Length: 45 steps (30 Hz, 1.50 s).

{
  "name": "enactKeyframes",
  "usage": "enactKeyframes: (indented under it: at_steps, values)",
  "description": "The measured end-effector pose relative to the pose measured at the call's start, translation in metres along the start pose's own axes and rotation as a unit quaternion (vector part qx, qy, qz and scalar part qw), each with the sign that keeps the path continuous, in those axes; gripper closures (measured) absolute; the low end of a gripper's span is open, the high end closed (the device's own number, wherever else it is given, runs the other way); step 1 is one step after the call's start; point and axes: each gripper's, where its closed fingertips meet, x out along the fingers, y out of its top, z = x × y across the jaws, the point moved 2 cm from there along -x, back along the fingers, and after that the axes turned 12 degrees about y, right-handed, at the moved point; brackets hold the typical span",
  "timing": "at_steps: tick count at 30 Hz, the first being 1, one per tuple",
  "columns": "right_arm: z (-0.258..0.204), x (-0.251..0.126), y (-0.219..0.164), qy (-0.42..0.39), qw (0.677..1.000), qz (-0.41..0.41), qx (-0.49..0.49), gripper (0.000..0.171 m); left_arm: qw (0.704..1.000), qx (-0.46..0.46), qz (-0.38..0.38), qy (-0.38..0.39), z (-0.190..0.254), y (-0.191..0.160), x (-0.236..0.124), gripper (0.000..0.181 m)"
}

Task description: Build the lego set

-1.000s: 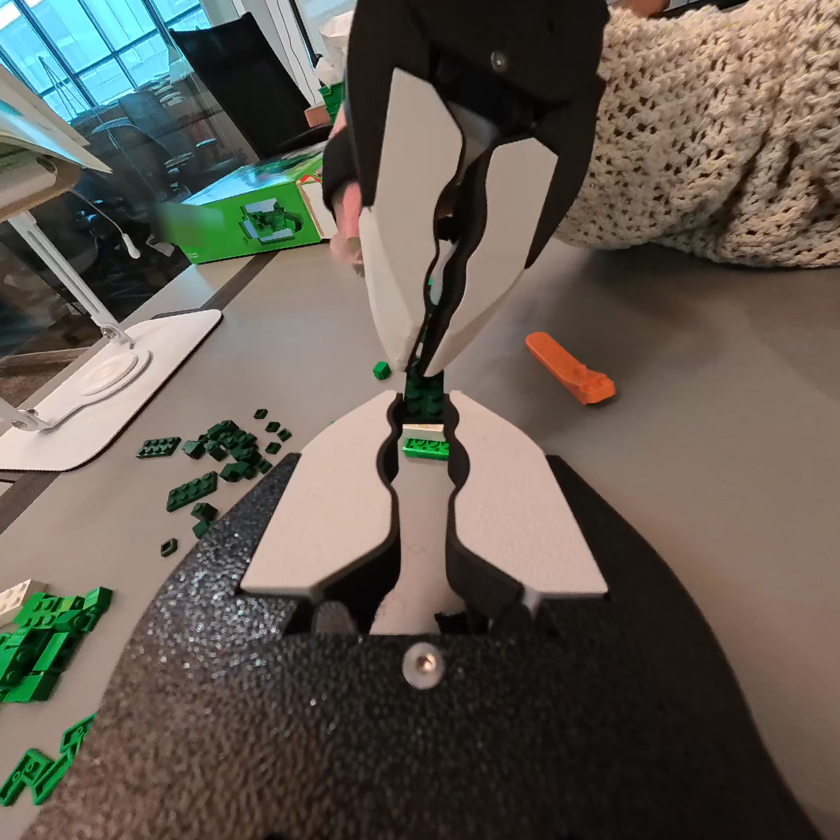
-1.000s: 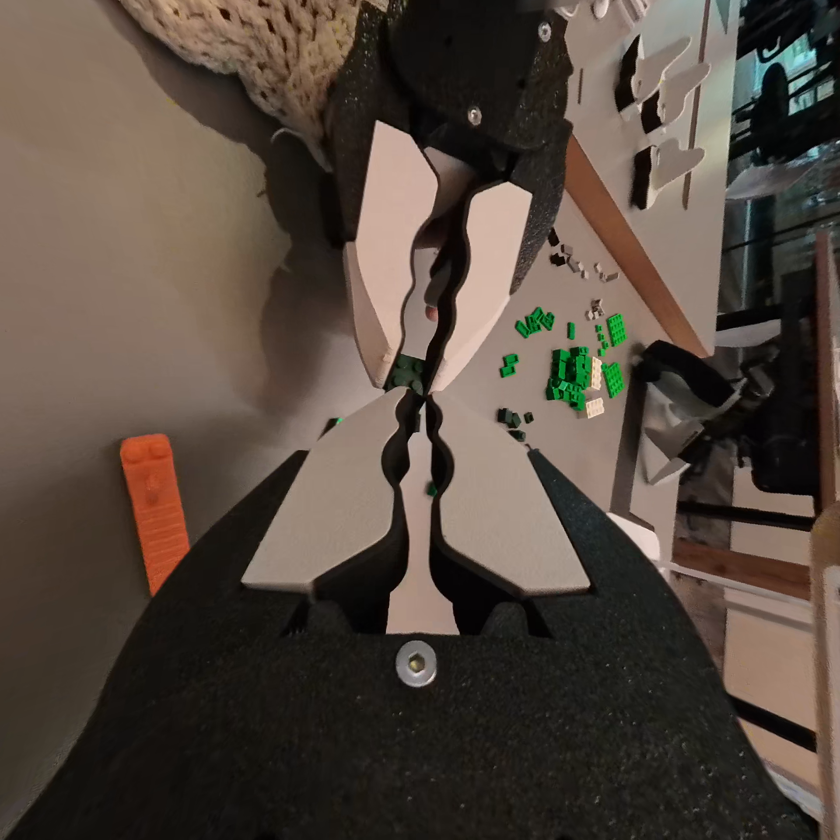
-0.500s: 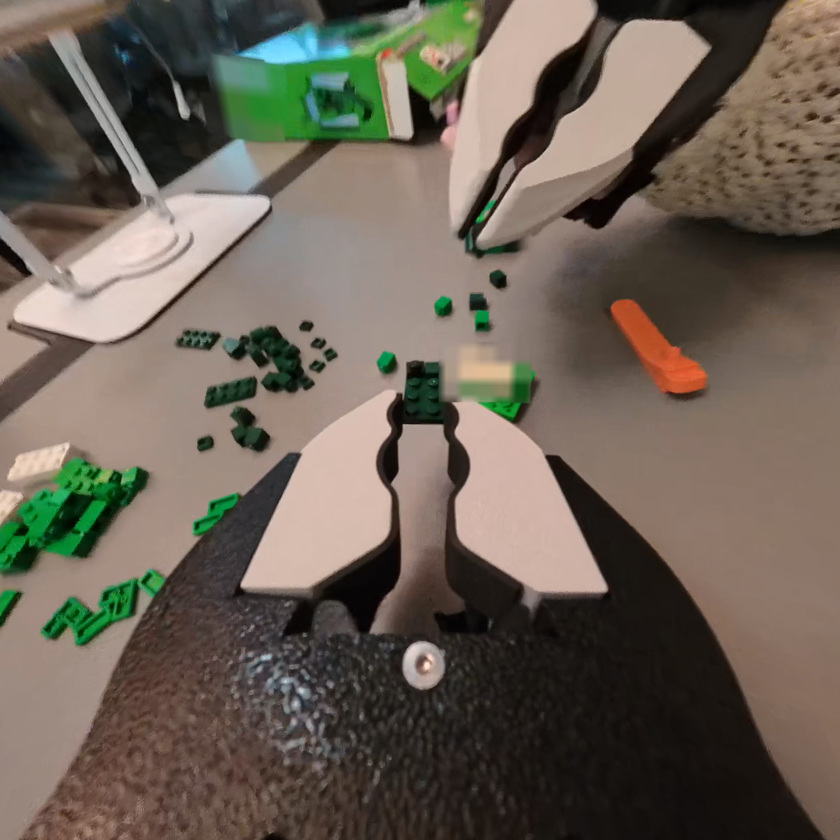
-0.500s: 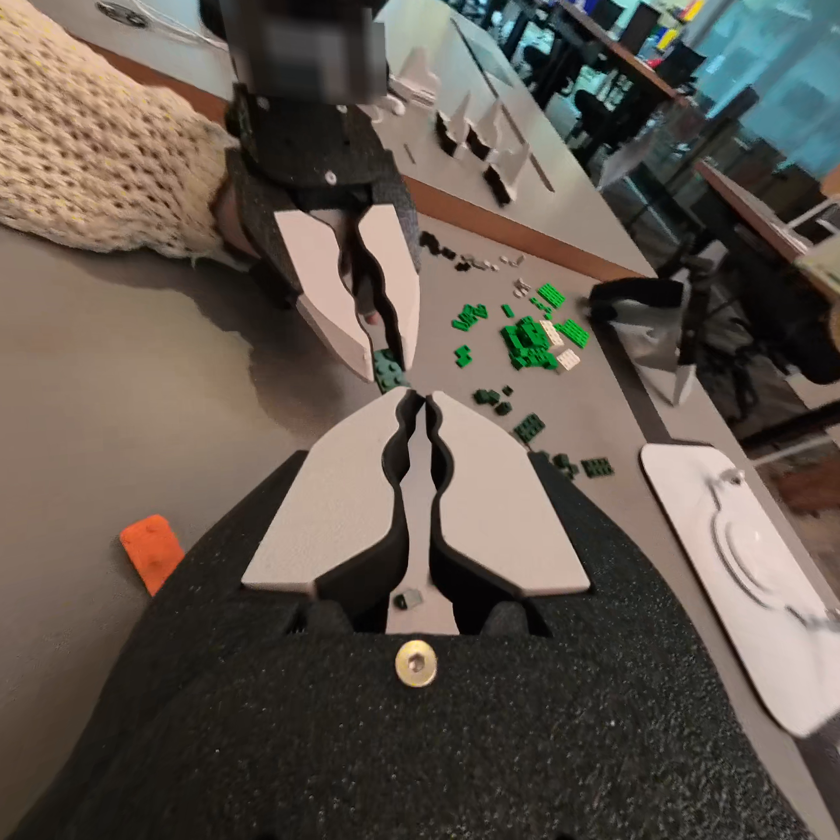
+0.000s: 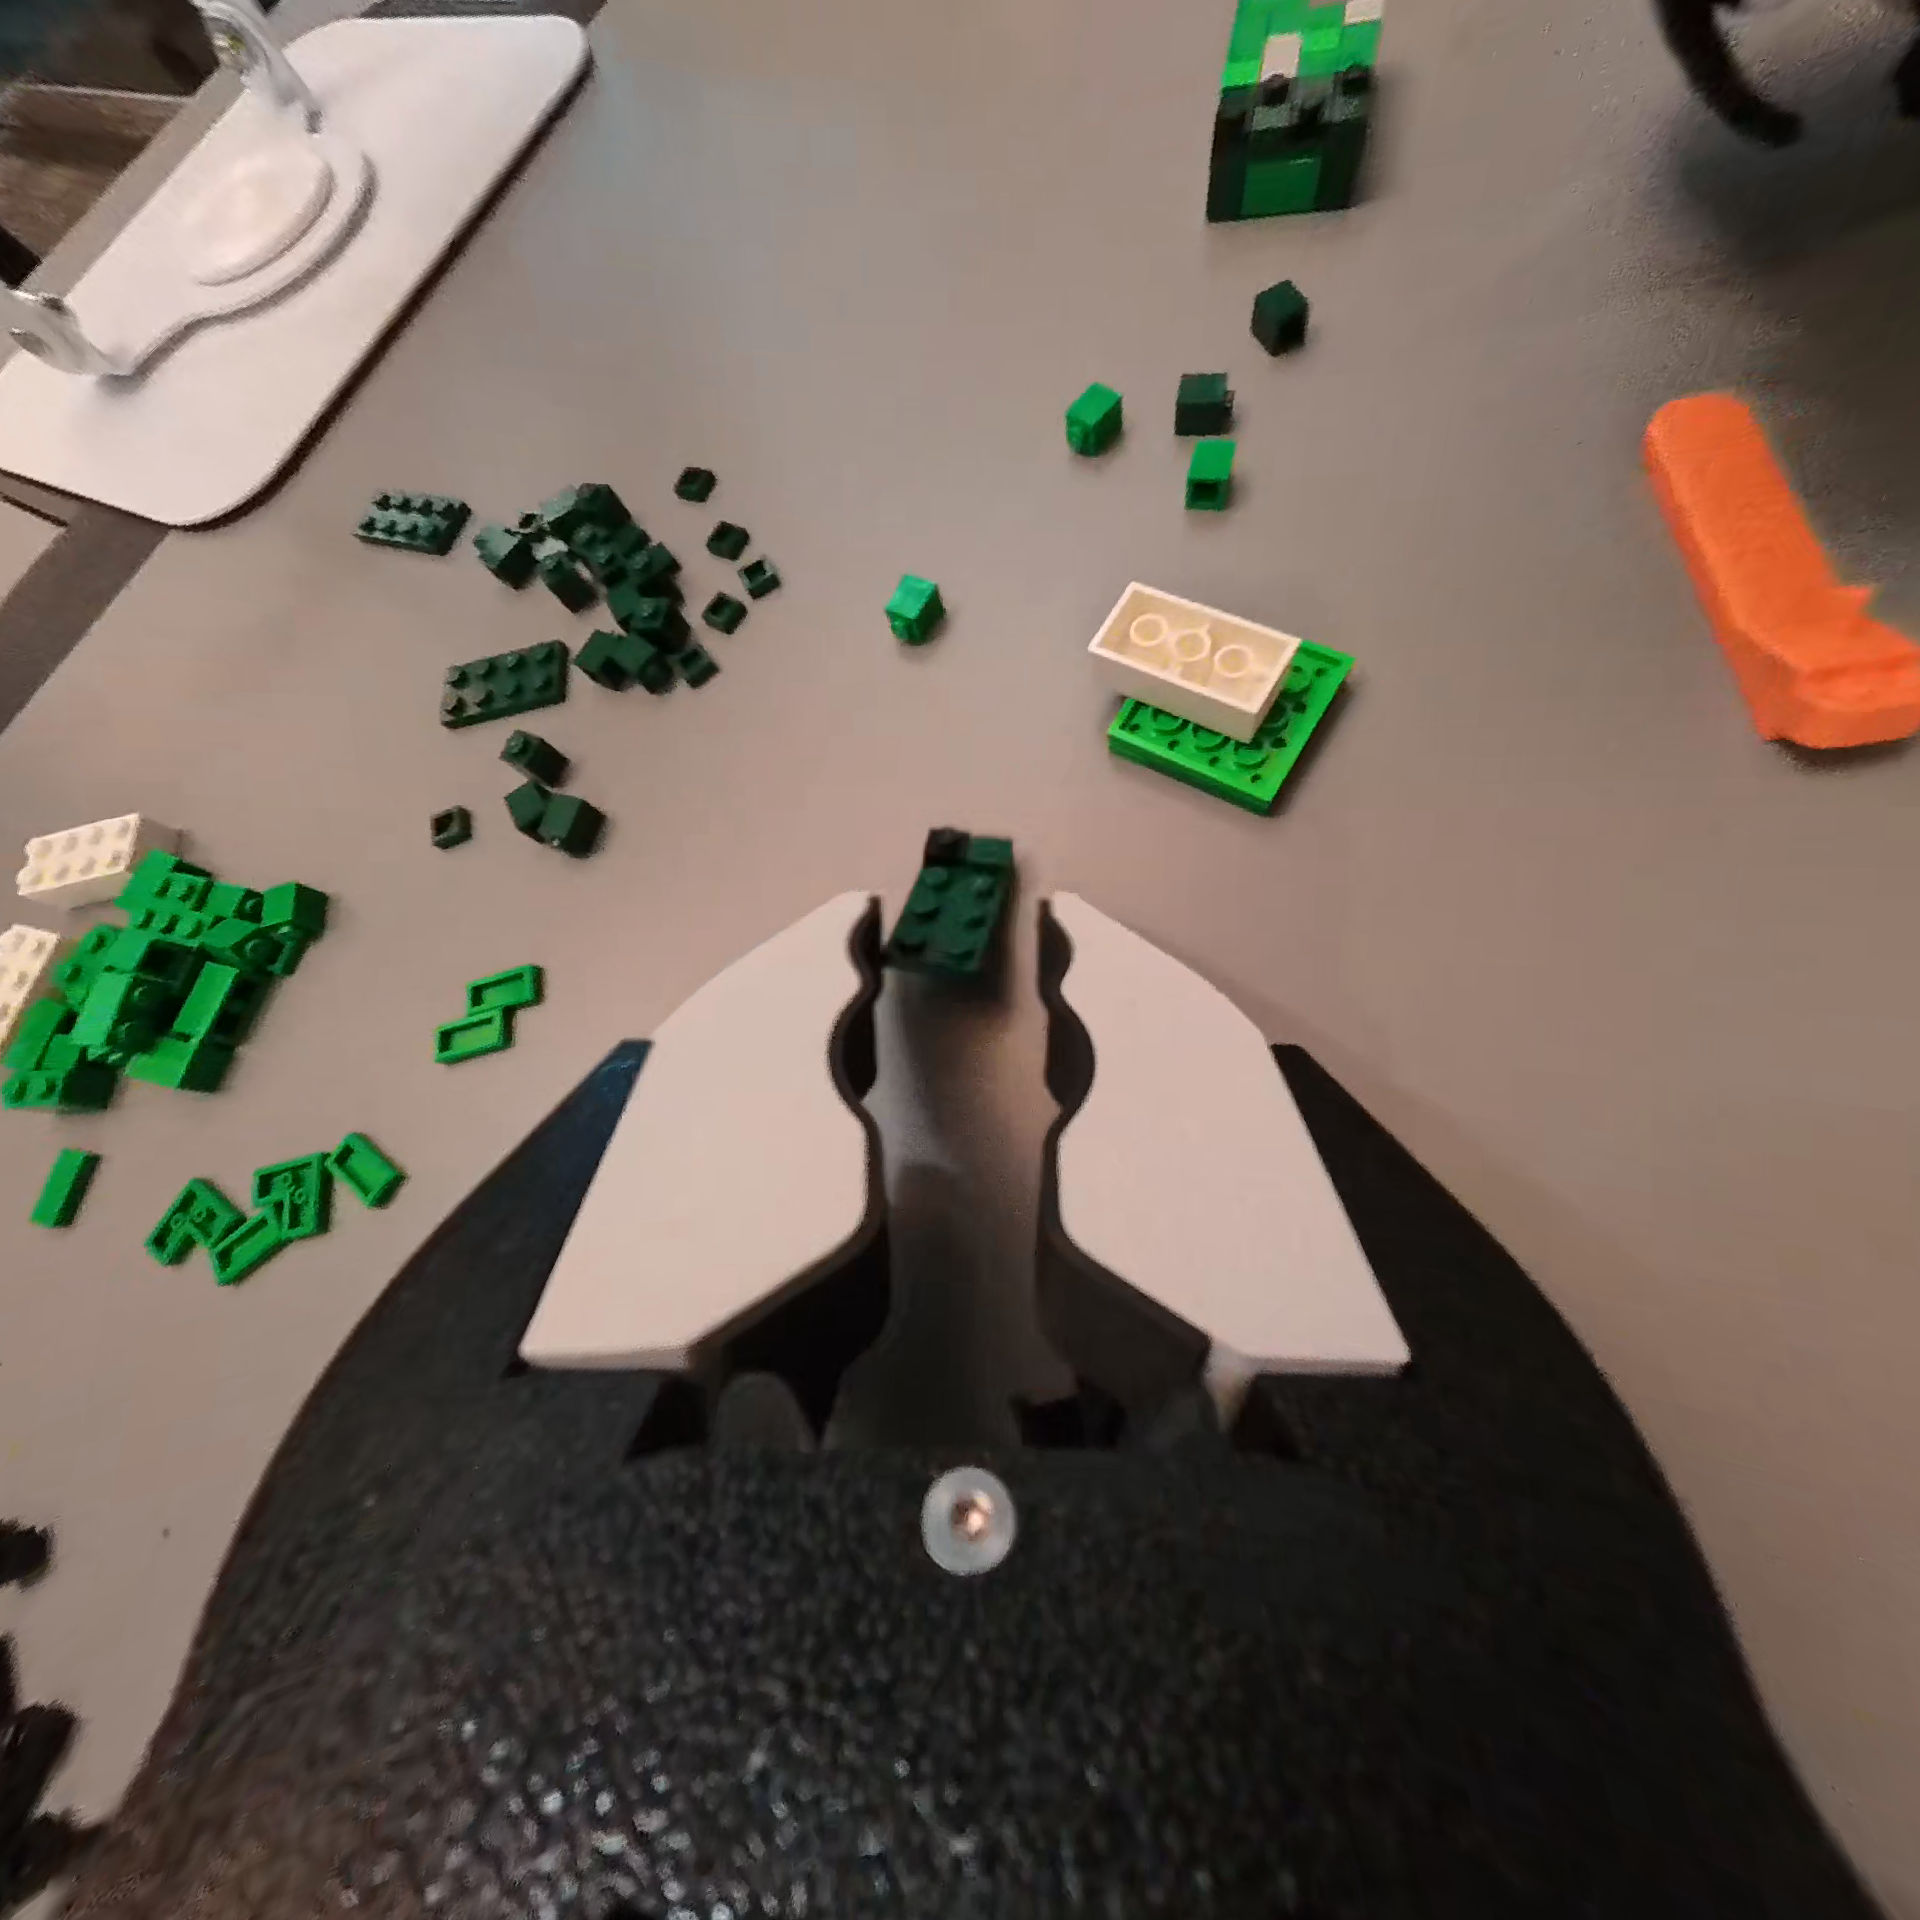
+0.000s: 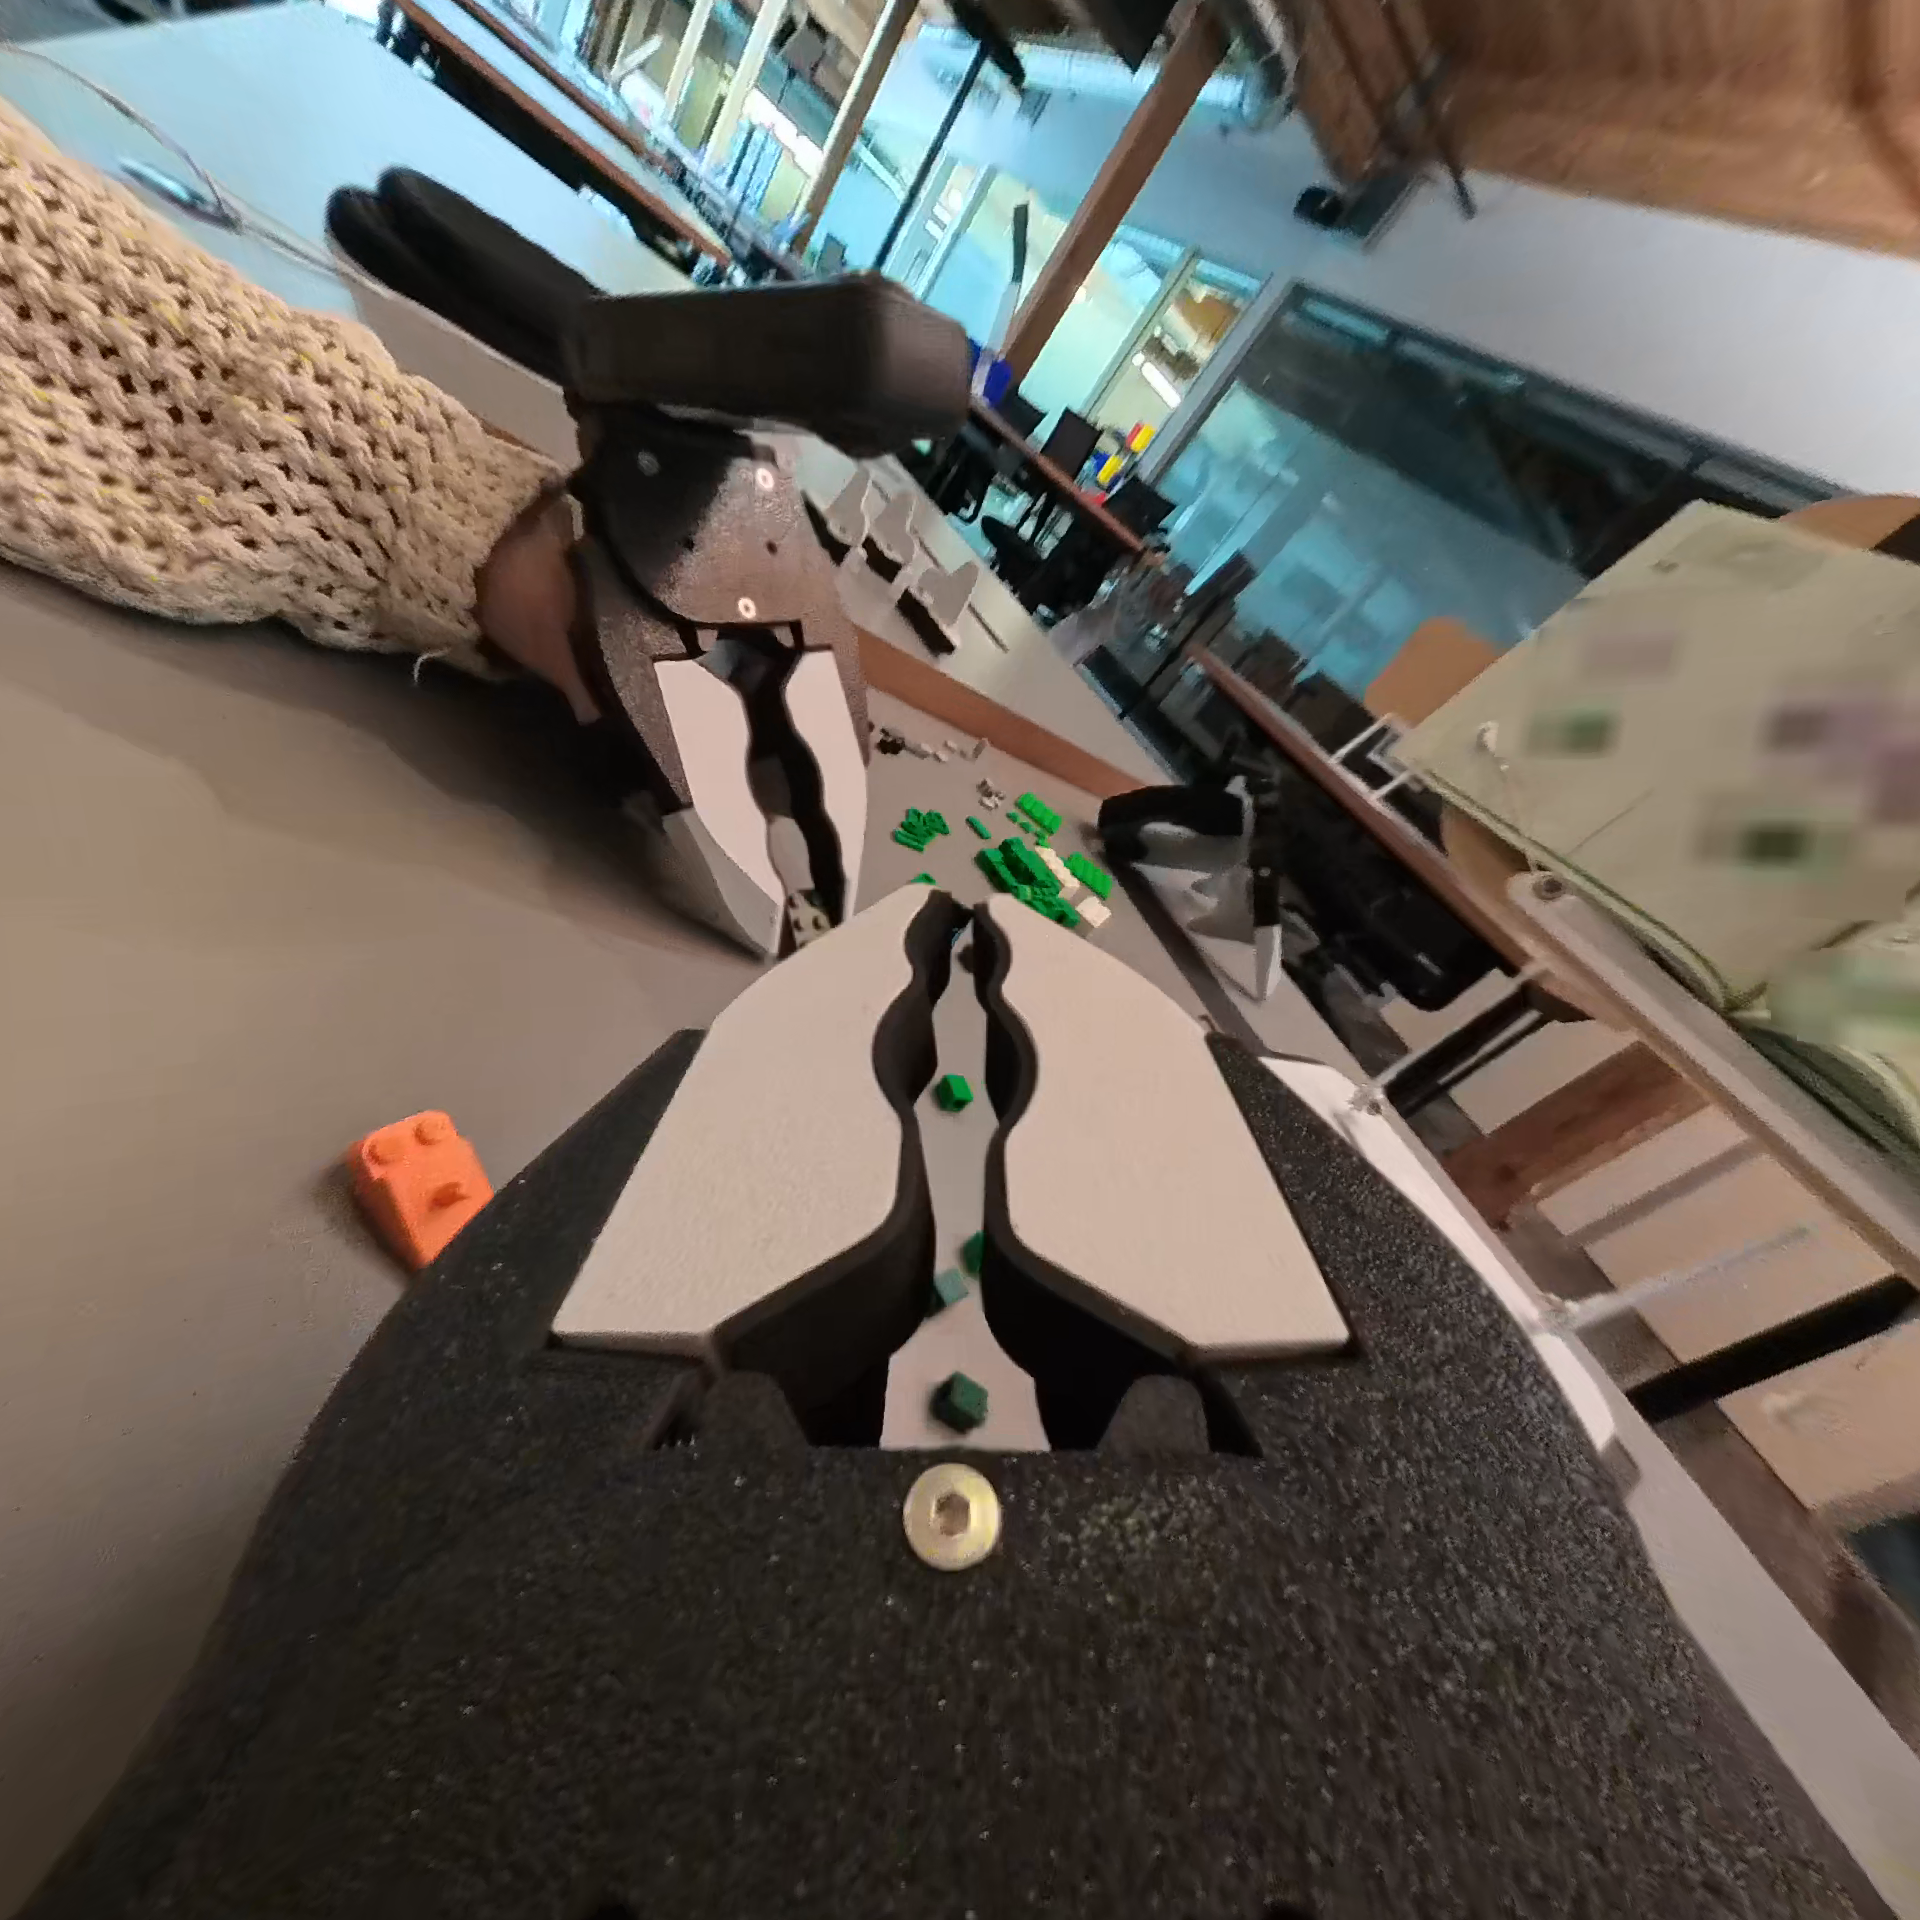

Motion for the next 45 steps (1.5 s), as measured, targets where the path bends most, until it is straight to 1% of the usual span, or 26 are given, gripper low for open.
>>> enactKeyframes:
  at_steps: [2, 4, 5, 10, 11, 13, 15, 19, 21, 23, 25, 28, 30, 31, 33, 34, 36, 41, 45]
  values:
    - [-0.003, -0.013, 0.0, -0.013, 1.0, 0.019, -0.001, 0.168, 1.0, -0.004, 0.004, 0.028, -0.004, 0.0, -0.002, 0.138]
    - [-0.006, -0.027, -0.005, -0.016, 1.0, 0.023, -0.014, 0.168, 0.998, -0.004, 0.009, 0.069, -0.008, 0.0, -0.005, 0.128]
    - [-0.006, -0.033, -0.008, -0.02, 0.999, 0.021, -0.026, 0.168, 0.996, 0.0, 0.013, 0.091, -0.009, 0.0, -0.007, 0.126]
    - [-0.011, -0.055, -0.02, 0.007, 0.995, 0.015, -0.097, 0.168, 0.98, 0.036, 0.029, 0.193, -0.004, 0.007, -0.021, 0.125]
    - [-0.011, -0.058, -0.021, 0.014, 0.994, 0.02, -0.109, 0.168, 0.975, 0.048, 0.042, 0.213, 0.0, 0.014, -0.025, 0.126]
    - [-0.01, -0.062, -0.024, 0.021, 0.988, 0.023, -0.152, 0.168, 0.966, 0.061, 0.102, 0.228, 0.017, 0.039, -0.031, 0.132]
    - [-0.013, -0.065, -0.03, 0.032, 0.975, 0.016, -0.217, 0.168, 0.964, 0.062, 0.163, 0.201, 0.046, 0.069, -0.028, 0.137]
    - [-0.02, -0.072, -0.04, 0.051, 0.947, 0.008, -0.316, 0.168, 0.972, 0.071, 0.178, 0.138, 0.098, 0.103, -0.004, 0.137]
    - [-0.02, -0.076, -0.034, 0.037, 0.936, 0.021, -0.349, 0.168, 0.967, 0.096, 0.207, 0.114, 0.116, 0.118, -0.002, 0.148]
    - [-0.022, -0.079, -0.028, 0.027, 0.928, 0.033, -0.369, 0.168, 0.956, 0.13, 0.24, 0.111, 0.127, 0.129, -0.005, 0.16]
    - [-0.026, -0.08, -0.027, 0.036, 0.929, 0.04, -0.367, 0.168, 0.943, 0.16, 0.268, 0.119, 0.132, 0.134, -0.01, 0.168]
    - [-0.03, -0.082, -0.023, 0.05, 0.933, 0.06, -0.351, 0.168, 0.93, 0.176, 0.295, 0.131, 0.136, 0.139, -0.017, 0.169]
    - [-0.031, -0.084, -0.021, 0.061, 0.936, 0.075, -0.339, 0.168, 0.932, 0.162, 0.305, 0.111, 0.14, 0.141, -0.017, 0.167]
    - [-0.032, -0.085, -0.019, 0.068, 0.938, 0.083, -0.33, 0.168, 0.937, 0.146, 0.306, 0.087, 0.143, 0.142, -0.016, 0.164]
    - [-0.034, -0.087, -0.016, 0.081, 0.941, 0.101, -0.312, 0.168, 0.942, 0.118, 0.311, 0.052, 0.148, 0.144, -0.015, 0.164]
    - [-0.034, -0.088, -0.014, 0.082, 0.943, 0.109, -0.303, 0.168, 0.94, 0.111, 0.32, 0.048, 0.148, 0.146, -0.017, 0.167]
    - [-0.037, -0.089, -0.013, 0.1, 0.946, 0.119, -0.285, 0.168, 0.937, 0.106, 0.33, 0.048, 0.148, 0.147, -0.019, 0.181]
    - [-0.038, -0.088, -0.013, 0.106, 0.946, 0.118, -0.281, 0.168, 0.938, 0.104, 0.329, 0.03, 0.152, 0.145, -0.019, 0.181]
    - [-0.037, -0.089, -0.012, 0.107, 0.949, 0.126, -0.267, 0.168, 0.941, 0.097, 0.323, 0.032, 0.149, 0.143, -0.018, 0.174]
